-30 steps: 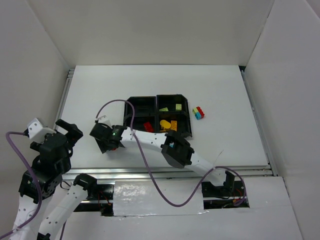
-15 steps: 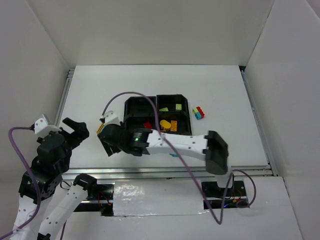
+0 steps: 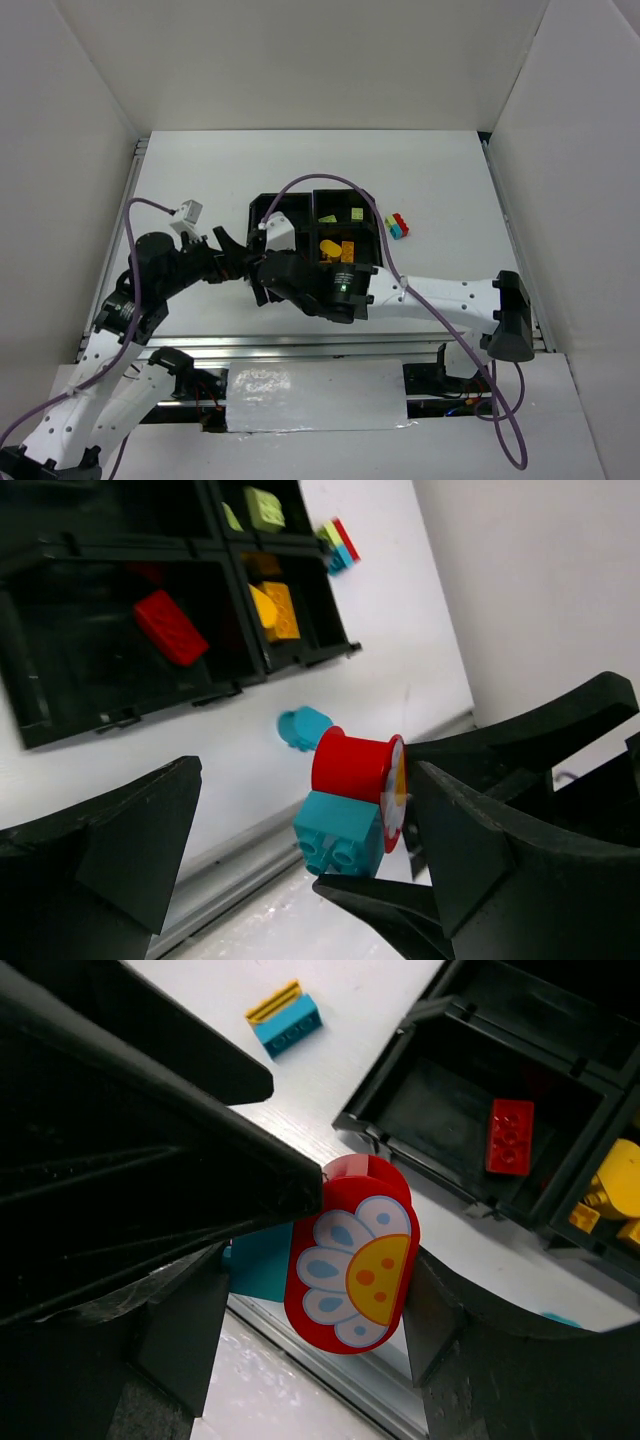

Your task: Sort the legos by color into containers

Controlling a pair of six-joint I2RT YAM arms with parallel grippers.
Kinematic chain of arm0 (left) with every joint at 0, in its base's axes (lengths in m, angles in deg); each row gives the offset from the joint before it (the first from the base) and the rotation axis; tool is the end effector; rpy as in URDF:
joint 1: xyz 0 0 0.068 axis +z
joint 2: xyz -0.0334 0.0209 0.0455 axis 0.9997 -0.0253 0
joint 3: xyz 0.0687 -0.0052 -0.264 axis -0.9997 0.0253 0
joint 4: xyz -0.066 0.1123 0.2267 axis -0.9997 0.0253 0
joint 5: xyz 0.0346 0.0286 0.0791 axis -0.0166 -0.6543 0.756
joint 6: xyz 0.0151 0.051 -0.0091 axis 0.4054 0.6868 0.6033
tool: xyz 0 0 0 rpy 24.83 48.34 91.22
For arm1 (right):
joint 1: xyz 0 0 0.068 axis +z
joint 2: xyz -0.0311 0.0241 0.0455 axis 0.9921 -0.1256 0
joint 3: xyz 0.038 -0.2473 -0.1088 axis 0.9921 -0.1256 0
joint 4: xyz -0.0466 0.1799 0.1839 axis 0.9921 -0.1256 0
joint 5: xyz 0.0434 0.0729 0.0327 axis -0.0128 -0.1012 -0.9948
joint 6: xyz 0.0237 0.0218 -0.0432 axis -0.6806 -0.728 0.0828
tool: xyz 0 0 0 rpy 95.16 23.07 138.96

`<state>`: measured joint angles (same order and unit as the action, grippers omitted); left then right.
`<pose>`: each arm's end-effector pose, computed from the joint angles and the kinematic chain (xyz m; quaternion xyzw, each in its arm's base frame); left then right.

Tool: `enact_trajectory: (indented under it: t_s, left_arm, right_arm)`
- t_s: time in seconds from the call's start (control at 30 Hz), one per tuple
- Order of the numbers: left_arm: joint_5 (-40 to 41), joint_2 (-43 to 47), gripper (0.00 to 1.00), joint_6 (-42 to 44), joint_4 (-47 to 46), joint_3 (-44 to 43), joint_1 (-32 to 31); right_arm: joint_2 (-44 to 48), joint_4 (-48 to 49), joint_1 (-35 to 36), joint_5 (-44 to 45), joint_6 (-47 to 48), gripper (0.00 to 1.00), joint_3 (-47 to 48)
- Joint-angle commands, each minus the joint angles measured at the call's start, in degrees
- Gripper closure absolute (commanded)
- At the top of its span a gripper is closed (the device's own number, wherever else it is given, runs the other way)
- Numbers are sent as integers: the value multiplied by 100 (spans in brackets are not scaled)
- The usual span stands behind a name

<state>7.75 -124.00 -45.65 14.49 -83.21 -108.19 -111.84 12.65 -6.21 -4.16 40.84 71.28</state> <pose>0.1288 -0.0557 0.3364 -0.0848 0.7828 -0.4073 0.4626 0.0984 0.3322 0.3467 -0.2220 0.8292 0.2179 0.4644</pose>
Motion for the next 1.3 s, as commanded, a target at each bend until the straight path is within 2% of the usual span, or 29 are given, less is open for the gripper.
enact_trajectory:
  t_s: [0.0,0.23,0.4,0.5,0.57,0.67,0.7,0.77,0.8,0.87,0.9,0.93,1.0,1.03,1.07,1.13,1.27]
  left_arm:
    - [-1340,-144,0,-224,-1152,113,4]
    - [-1656,-338,3,-66,-1100,263,4]
    - [-2640,-505,10,-329,-1855,597,4]
    - [-2949,-593,22,-400,-2146,685,-22]
    - [-2967,-611,28,-356,-2164,711,-75]
    - [-2949,-619,41,-303,-2155,747,-93]
    - [-2984,-637,51,-303,-2181,755,-101]
    - [-3002,-637,64,-295,-2199,738,-110]
    - [-2993,-646,76,-286,-2182,712,-110]
    - [-2976,-663,89,-146,-2007,563,-110]
    - [-2949,-672,100,-58,-1945,466,-119]
    - [-2914,-663,100,-22,-1883,431,-110]
    - [-2853,-594,100,30,-1812,387,-119]
    - [-2791,-549,100,31,-1804,386,-110]
    - [-2747,-488,100,31,-1803,378,-110]
    - [-2607,-426,100,48,-1768,369,-119]
    - [-2378,-364,100,101,-1584,246,-119]
  right_arm:
    - [330,58,112,439,-89,100,-97]
    - [445,-39,121,642,-116,100,-71]
    - [418,22,121,616,-28,100,34]
    - [401,49,121,694,-1,100,105]
    - [445,101,121,660,42,100,140]
    - [532,277,112,511,104,100,123]
    - [585,364,121,414,113,100,114]
    - [620,470,121,308,148,100,52]
    - [629,549,112,230,157,99,26]
    - [621,558,112,176,148,97,8]
    - [612,585,121,98,148,91,-9]
    - [620,594,121,71,157,85,-27]
    - [647,672,121,-17,174,68,-79]
    - [673,716,121,-70,183,56,-158]
    - [725,734,121,-79,175,28,-193]
    - [787,682,86,-131,61,1,-273]
    - [1269,611,-90,-798,43,0,-641]
